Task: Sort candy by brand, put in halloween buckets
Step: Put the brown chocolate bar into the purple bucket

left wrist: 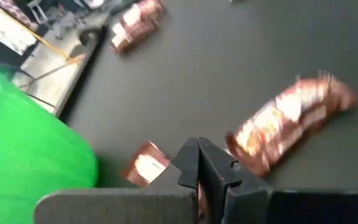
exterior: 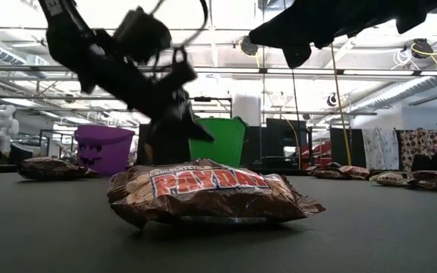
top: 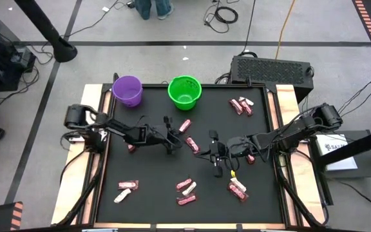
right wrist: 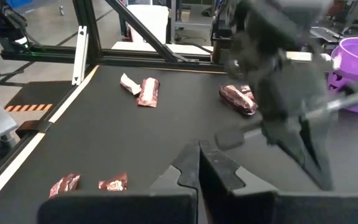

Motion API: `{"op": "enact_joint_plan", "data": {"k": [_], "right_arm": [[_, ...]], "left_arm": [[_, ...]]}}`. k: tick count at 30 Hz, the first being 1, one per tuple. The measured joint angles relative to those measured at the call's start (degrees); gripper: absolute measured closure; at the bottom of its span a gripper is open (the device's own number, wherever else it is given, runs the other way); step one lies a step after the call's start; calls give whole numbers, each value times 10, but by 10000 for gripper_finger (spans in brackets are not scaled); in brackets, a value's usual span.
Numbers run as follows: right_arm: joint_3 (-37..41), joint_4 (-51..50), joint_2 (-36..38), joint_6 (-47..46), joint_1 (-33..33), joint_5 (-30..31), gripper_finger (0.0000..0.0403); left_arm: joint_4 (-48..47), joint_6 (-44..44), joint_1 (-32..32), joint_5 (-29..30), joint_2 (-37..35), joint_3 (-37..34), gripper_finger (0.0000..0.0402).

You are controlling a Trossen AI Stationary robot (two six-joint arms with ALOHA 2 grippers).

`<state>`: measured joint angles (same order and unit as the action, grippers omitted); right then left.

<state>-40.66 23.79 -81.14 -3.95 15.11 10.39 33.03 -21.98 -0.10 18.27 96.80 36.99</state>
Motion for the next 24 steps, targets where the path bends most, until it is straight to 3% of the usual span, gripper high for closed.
{"op": "enact_joint_plan", "data": {"k": [4,8,13,16,21,24], "right_arm": [[0,0,0,-1,0,0,403],[0,12,0,-1,0,0,403],[0,20,0,-1,-1,2,403],[0,19,0,0,-1,2,403],[0,9,0,-2,-1,2,403],[0,3,0,-3,-1,2,403]], "left_arm": [[-53,35,5,-9,-51,1,399],[-67,149,43,-8,-59,6,383],[-128,268,107,-84,-36,38,347],[-147,288,124,-123,-8,65,317],[-248,292,125,-128,16,100,267],[-260,292,117,-150,20,102,242]]}}
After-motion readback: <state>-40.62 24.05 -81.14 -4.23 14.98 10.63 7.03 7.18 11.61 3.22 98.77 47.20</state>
